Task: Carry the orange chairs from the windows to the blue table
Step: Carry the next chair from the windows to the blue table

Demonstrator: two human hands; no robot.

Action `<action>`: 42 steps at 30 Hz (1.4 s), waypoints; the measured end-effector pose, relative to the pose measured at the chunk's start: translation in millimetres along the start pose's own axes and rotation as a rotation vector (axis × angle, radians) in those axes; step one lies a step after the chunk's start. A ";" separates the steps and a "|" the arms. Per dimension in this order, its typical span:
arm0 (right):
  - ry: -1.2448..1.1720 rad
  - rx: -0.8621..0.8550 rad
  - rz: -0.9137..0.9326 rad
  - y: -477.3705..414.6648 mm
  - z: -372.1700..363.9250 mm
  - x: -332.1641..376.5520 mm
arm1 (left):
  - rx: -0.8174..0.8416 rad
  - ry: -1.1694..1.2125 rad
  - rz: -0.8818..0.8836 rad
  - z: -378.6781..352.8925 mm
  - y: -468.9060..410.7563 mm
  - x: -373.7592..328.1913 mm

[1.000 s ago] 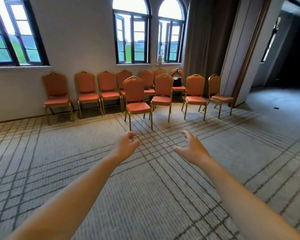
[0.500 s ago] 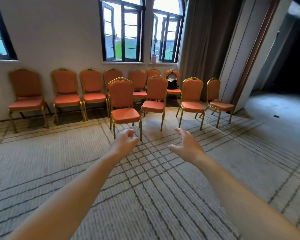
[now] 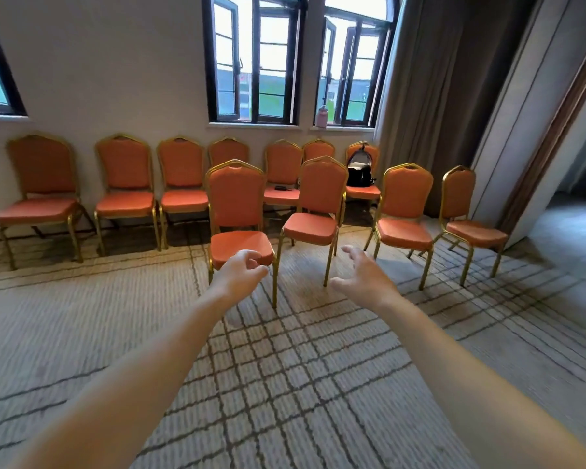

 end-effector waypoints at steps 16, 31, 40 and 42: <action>0.043 0.100 0.093 -400.3 -47.9 -62.7 | -0.091 0.009 0.156 -110.0 -364.0 48.4; 0.064 0.348 0.118 -756.4 -154.5 -94.2 | -0.153 -0.027 0.379 -170.5 -672.5 132.4; 0.180 0.562 0.298 -961.1 -239.2 -95.6 | -0.340 0.014 0.652 -197.3 -820.0 185.6; 0.206 0.612 0.320 -994.5 -260.4 -91.7 | -0.384 0.017 0.711 -199.4 -840.1 201.0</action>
Point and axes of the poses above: each hand's wrist, its own y-axis away from the middle knuckle, its own z-axis out of the back of the hand, x = y × z, the point moved 2 cm from there along -y, towards the middle knuckle, and after that the axes turned 3 degrees about -x, right-handed, at the moved point
